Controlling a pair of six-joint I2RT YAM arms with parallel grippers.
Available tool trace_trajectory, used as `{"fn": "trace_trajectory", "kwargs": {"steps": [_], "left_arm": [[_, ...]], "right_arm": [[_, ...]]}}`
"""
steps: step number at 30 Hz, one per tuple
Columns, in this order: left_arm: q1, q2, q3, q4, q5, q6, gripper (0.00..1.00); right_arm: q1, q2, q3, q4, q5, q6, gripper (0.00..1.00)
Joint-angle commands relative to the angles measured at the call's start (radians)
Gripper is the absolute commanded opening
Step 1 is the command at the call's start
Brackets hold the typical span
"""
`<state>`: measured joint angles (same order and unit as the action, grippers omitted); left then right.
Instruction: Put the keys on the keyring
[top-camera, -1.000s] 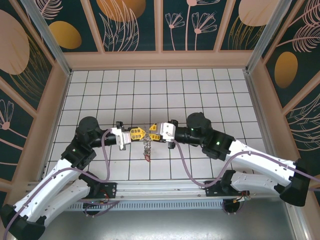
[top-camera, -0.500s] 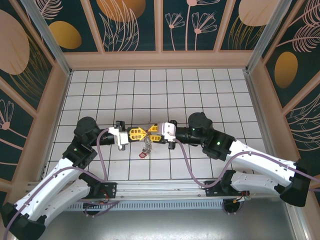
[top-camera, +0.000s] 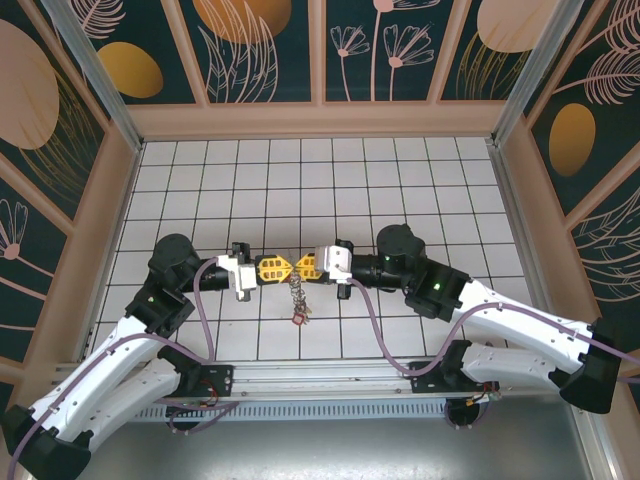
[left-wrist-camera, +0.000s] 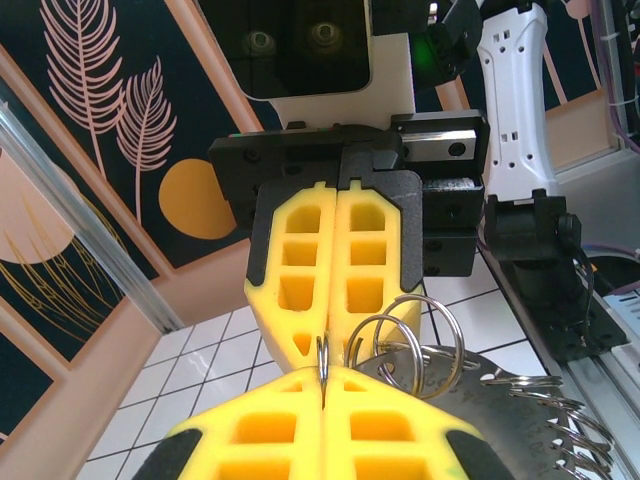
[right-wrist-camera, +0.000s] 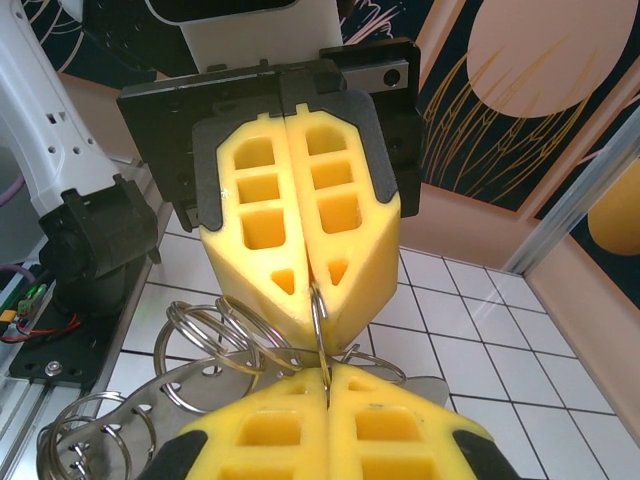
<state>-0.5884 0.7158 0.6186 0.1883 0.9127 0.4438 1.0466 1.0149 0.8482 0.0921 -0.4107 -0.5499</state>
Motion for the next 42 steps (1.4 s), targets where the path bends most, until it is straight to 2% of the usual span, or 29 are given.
{"fn": "trace_trajectory", "kwargs": {"steps": [1,4,5,6,8,11,16,20,21,22,23,25,31,39,42], "left_arm": [[-0.001,0.003,-0.005,0.001,0.019,0.029,0.0],[-0.001,0.002,-0.007,-0.005,0.009,0.038,0.0],[-0.002,0.003,-0.008,-0.006,0.008,0.041,0.0],[-0.001,0.004,-0.009,-0.006,0.006,0.042,0.0],[-0.001,0.005,-0.011,-0.005,0.01,0.044,0.0],[-0.001,0.011,-0.016,0.002,0.018,0.042,0.0],[-0.001,0.018,-0.02,0.042,0.027,0.025,0.0],[-0.001,0.024,-0.011,0.034,0.015,0.025,0.0],[-0.002,0.023,-0.012,0.036,0.004,0.017,0.03],[-0.002,0.021,-0.014,0.045,-0.011,-0.002,0.17],[-0.002,0.018,-0.016,0.054,-0.024,-0.022,0.24],[-0.002,0.016,-0.015,0.042,-0.023,-0.026,0.26],[-0.001,0.016,-0.012,-0.105,-0.065,0.06,0.23],[-0.002,0.021,-0.034,-0.053,-0.075,0.039,0.24],[-0.001,0.024,-0.034,-0.052,-0.08,0.048,0.2]], "right_arm": [[0.014,0.015,0.035,0.045,-0.037,-0.02,0.0],[0.014,0.014,0.031,0.032,-0.021,-0.031,0.0],[0.013,0.009,0.027,0.033,-0.016,-0.03,0.04],[0.014,0.004,0.019,0.041,-0.011,-0.028,0.13],[0.014,-0.008,0.005,0.06,-0.011,-0.022,0.16],[0.012,-0.018,-0.003,0.078,-0.02,-0.015,0.14],[0.014,0.001,0.003,0.071,-0.039,-0.019,0.0],[0.013,0.007,0.001,0.078,-0.035,-0.029,0.0],[0.013,0.005,0.001,0.079,-0.028,-0.033,0.0],[0.013,0.003,0.0,0.078,-0.019,-0.038,0.0],[0.013,0.0,-0.001,0.078,-0.01,-0.042,0.0],[0.013,-0.007,-0.004,0.075,0.006,-0.051,0.0],[0.015,-0.016,-0.006,0.063,0.037,-0.075,0.0],[0.026,-0.004,-0.014,0.075,0.058,-0.088,0.0],[0.032,-0.004,-0.022,0.09,0.06,-0.084,0.0]]}}
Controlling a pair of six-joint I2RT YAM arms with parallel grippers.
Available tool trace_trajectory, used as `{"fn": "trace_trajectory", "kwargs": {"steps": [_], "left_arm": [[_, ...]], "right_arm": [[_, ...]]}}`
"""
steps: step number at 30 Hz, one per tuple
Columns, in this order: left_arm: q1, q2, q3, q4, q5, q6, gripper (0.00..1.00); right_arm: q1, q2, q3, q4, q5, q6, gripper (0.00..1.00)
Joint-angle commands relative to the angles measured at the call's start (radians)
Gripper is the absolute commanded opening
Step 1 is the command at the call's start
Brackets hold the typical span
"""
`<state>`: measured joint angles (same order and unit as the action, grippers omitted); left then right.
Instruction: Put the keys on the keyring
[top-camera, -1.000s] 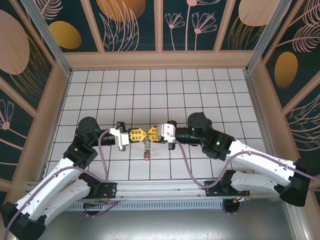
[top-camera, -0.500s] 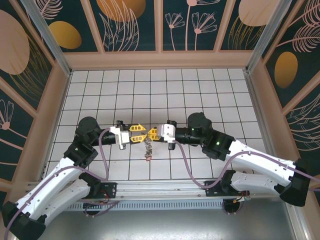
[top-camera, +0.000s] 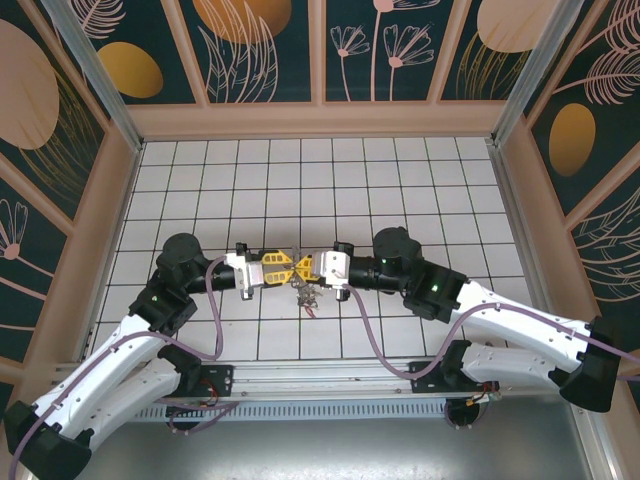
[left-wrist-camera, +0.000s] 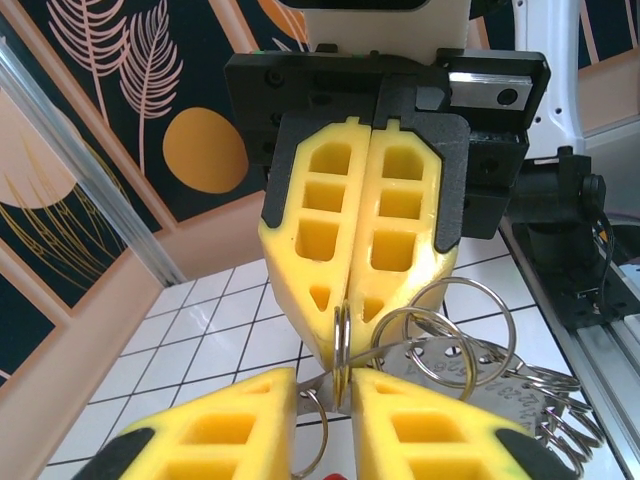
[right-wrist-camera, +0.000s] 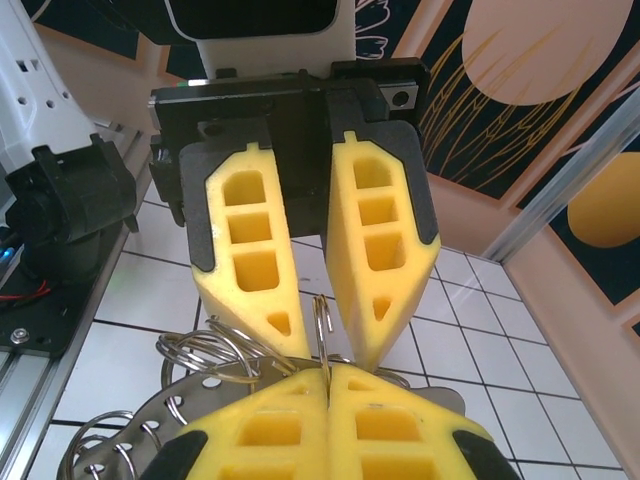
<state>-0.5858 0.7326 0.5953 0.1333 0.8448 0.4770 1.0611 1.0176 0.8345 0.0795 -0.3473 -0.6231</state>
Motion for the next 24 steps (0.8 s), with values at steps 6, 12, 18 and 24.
{"fn": "trace_trajectory", "kwargs": {"steps": [6,12,18,24], "left_arm": [[-0.005,0.005,-0.013,-0.001,-0.025,0.03,0.14],[-0.004,-0.005,-0.011,0.018,-0.013,0.026,0.0],[-0.004,-0.031,-0.029,0.012,-0.051,0.066,0.0],[-0.005,-0.061,-0.043,-0.023,-0.135,0.138,0.0]], "right_arm": [[0.021,-0.017,-0.031,0.14,-0.007,0.008,0.0],[0.023,-0.017,-0.035,0.123,0.005,0.004,0.0],[0.002,-0.056,-0.064,0.07,0.038,-0.005,0.16],[-0.082,-0.161,-0.135,0.024,0.038,0.052,0.27]]}}
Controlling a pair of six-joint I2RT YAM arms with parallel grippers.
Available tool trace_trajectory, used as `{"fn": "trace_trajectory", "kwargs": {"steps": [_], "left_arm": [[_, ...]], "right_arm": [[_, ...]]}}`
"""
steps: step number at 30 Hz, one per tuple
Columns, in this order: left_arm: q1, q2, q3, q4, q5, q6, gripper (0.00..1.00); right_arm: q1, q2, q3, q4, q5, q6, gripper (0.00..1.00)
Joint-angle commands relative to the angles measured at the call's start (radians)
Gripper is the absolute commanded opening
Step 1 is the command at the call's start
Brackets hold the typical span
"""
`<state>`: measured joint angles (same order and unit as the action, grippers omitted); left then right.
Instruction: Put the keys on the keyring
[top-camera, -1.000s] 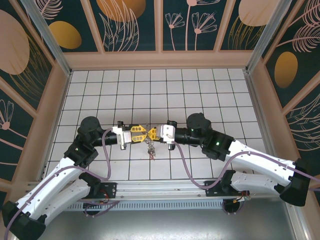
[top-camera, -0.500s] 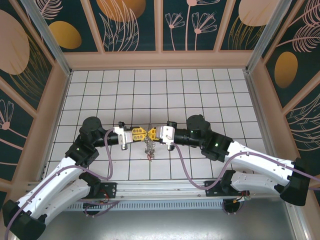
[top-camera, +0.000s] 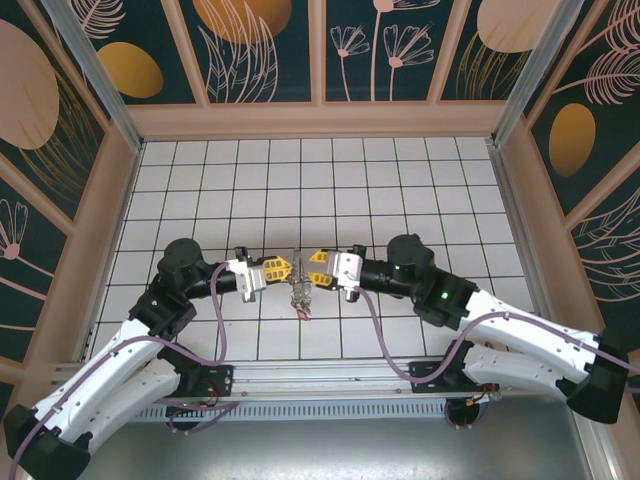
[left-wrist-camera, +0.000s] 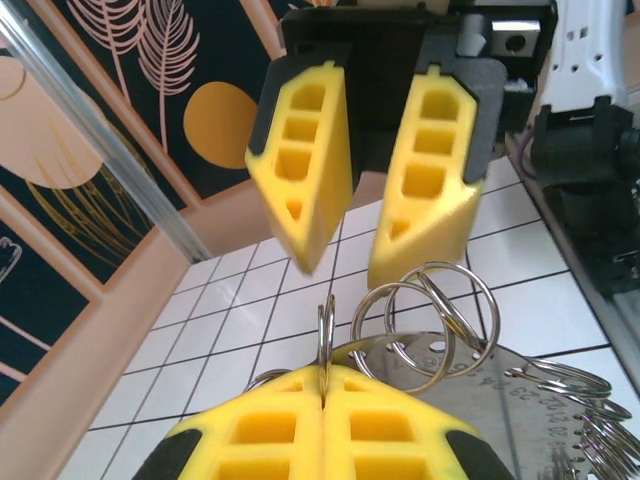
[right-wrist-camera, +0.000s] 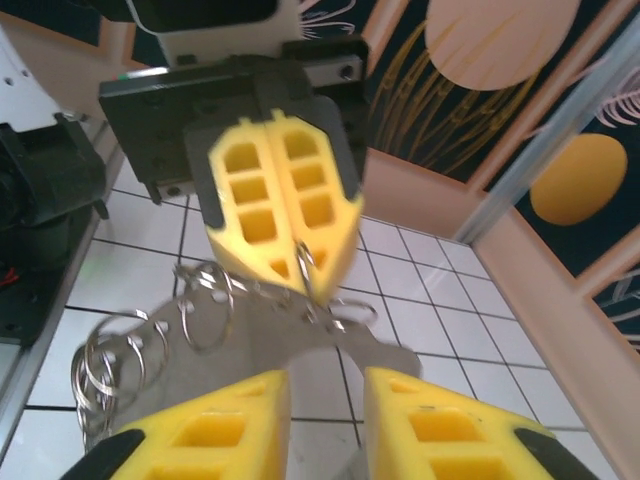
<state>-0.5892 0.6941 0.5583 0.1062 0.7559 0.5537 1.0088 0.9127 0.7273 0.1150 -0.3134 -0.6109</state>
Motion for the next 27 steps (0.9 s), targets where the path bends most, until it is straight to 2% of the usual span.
{"fn": "trace_trajectory", "kwargs": {"steps": [1,3,5,8,10,11,14,18,21,25,27], "left_arm": [[-0.001,-0.024,-0.005,-0.011,-0.058,0.079,0.0],[-0.001,-0.024,-0.003,-0.042,-0.077,0.124,0.0],[-0.001,-0.021,-0.002,-0.067,-0.096,0.16,0.0],[-0.001,-0.012,0.001,-0.098,-0.121,0.219,0.0],[-0.001,0.002,0.007,-0.129,-0.136,0.269,0.0],[0.0,0.008,0.01,-0.144,-0.141,0.287,0.0],[-0.001,0.027,0.012,-0.166,-0.16,0.351,0.0],[0.0,0.073,0.005,-0.142,-0.183,0.411,0.0],[-0.001,0.118,-0.003,-0.089,-0.179,0.429,0.0],[-0.001,0.178,-0.015,0.0,-0.164,0.421,0.0],[-0.001,0.196,-0.02,0.019,-0.146,0.409,0.0]], "right_arm": [[-0.048,-0.078,-0.042,-0.01,0.009,0.058,0.28],[-0.082,-0.122,-0.075,0.014,0.023,0.111,0.31],[-0.121,-0.159,-0.108,0.053,0.103,0.231,0.4],[-0.171,-0.173,-0.098,0.021,0.381,0.503,0.45],[-0.212,-0.154,-0.037,-0.136,0.607,0.741,0.54],[-0.244,-0.135,0.0,-0.226,0.647,0.813,0.54],[-0.369,-0.07,0.097,-0.458,0.618,0.995,0.54],[-0.547,-0.046,0.119,-0.623,0.524,1.205,0.48],[-0.722,-0.063,0.058,-0.681,0.378,1.305,0.51],[-0.972,-0.077,-0.103,-0.691,0.184,1.29,0.44],[-1.056,-0.047,-0.154,-0.681,0.131,1.243,0.41]]}}
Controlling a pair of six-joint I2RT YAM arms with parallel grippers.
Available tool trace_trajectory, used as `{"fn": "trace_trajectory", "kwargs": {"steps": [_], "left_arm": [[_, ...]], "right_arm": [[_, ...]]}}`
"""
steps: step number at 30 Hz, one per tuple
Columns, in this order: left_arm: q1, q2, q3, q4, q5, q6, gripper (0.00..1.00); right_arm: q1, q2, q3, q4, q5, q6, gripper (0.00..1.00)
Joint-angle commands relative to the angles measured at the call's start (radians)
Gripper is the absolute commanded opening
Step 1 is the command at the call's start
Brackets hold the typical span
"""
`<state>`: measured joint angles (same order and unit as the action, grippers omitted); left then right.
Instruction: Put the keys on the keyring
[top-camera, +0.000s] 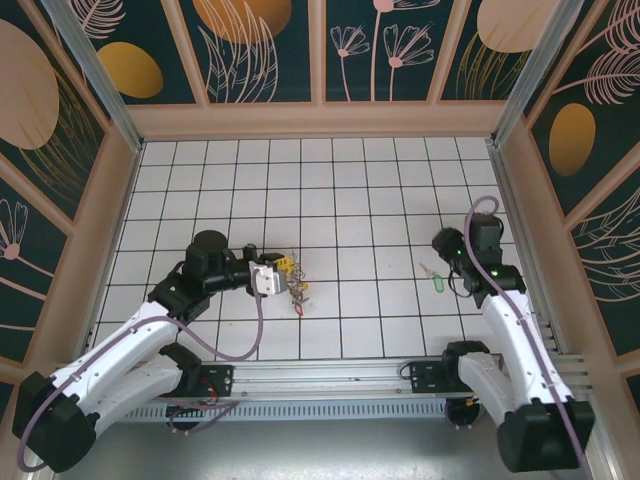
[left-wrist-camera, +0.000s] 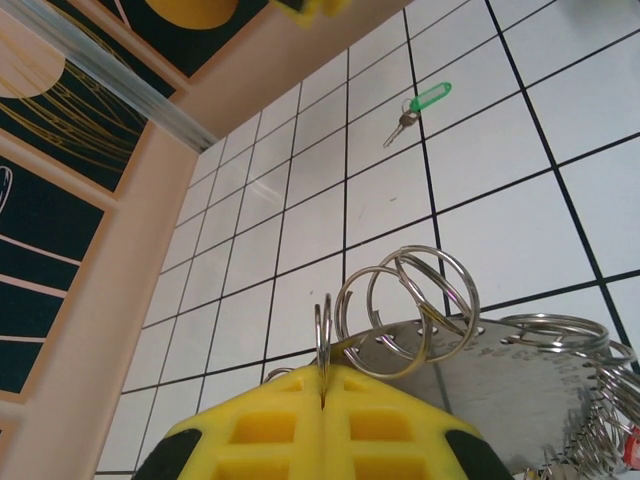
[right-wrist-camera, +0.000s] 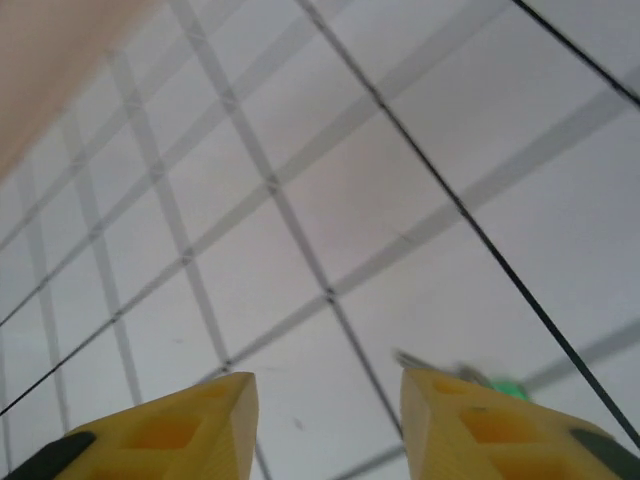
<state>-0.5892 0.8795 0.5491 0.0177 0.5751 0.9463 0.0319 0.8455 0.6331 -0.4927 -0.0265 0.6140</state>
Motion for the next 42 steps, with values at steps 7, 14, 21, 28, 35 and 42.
{"fn": "trace_trajectory", "kwargs": {"steps": [7,14,21,28,35,42], "left_arm": [[-0.001,-0.015,-0.07,0.196,0.087,-0.054,0.0],[-0.001,-0.015,-0.09,0.23,0.098,-0.082,0.0],[-0.001,-0.003,-0.089,0.223,0.084,-0.085,0.0],[0.0,0.0,-0.077,0.201,0.094,-0.077,0.0],[0.0,-0.041,-0.093,0.186,0.088,-0.081,0.0],[0.0,-0.05,-0.089,0.172,0.089,-0.072,0.0]], "right_arm": [[-0.2,0.173,-0.079,0.025,-0.247,0.03,0.34],[-0.207,0.241,-0.118,0.074,-0.248,0.357,0.33],[-0.213,0.216,-0.193,0.159,-0.256,0.697,0.31],[-0.236,0.287,-0.179,0.19,-0.302,0.822,0.32],[-0.238,0.386,-0.142,0.169,-0.344,0.825,0.32],[-0.239,0.412,-0.097,0.134,-0.298,0.805,0.27]]}}
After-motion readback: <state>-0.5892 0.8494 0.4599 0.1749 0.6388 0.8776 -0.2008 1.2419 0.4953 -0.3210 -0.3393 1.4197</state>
